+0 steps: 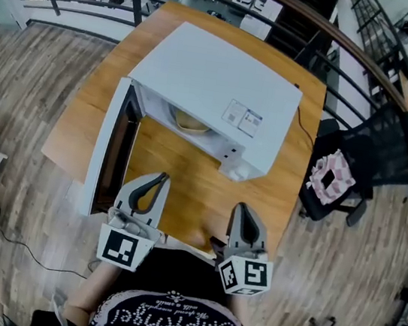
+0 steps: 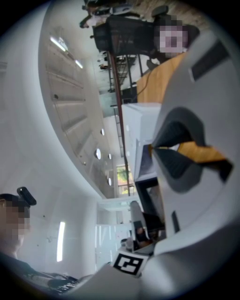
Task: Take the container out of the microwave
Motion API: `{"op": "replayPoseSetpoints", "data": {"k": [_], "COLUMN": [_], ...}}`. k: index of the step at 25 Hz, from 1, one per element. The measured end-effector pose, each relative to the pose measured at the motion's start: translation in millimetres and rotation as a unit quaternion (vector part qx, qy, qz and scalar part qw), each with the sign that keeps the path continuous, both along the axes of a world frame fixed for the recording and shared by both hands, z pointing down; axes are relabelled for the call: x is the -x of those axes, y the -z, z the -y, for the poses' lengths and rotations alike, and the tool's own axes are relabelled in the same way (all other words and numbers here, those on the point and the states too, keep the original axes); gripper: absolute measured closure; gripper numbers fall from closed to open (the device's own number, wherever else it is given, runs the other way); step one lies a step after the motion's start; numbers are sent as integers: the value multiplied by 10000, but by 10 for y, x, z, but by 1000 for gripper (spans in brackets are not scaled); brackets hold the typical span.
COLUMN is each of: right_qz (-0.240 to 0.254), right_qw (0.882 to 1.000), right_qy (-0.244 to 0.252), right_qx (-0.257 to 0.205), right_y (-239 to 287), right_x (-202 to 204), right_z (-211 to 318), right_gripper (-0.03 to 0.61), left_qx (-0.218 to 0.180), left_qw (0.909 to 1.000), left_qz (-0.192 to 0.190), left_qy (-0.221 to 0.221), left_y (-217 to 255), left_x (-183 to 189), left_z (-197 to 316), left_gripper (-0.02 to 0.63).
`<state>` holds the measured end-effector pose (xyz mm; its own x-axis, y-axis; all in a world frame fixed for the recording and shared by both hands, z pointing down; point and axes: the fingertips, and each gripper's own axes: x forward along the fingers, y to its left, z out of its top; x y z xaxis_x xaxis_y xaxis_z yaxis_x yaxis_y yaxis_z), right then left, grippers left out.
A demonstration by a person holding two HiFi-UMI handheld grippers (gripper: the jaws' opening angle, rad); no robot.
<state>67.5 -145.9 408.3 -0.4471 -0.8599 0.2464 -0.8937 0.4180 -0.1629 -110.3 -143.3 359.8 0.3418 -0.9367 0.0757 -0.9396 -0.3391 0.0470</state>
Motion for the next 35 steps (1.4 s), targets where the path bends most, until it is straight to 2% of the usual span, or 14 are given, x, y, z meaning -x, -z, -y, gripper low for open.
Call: {"op": "replayPoseSetpoints", "data": {"k": [6, 7, 8, 19, 28, 35], "right_qz": [-1, 8, 17, 119, 149, 123], "right_qw": [10000, 9999, 9999, 9992, 9984, 9971], "right_qy": [-88, -103, -116, -291, -499, -716], "right_qx": [47, 63, 76, 228, 218, 239], "right_y": [-35, -45, -56, -150, -152, -161], "right_x": [-78, -90, -103, -269, -426, -591], "right_z": [7, 2, -1, -25, 19, 11], "right_gripper": [544, 545, 544, 544, 545, 545], "left_qx": [113, 110, 105, 28, 161, 302], "left_qw": [9994, 9990, 9984, 9886, 9713, 9590], "left_qz": [128, 192, 269, 1235, 2140, 2569], "left_qy": [-304, -394, -480, -866, -1022, -1157], "left_y": [-24, -26, -33, -223, -544, -815], "left_x": [-105, -137, -168, -338, -323, -347], "left_z": [97, 118, 141, 528, 880, 1110], "left_gripper": [571, 532, 514, 489, 476, 470]}}
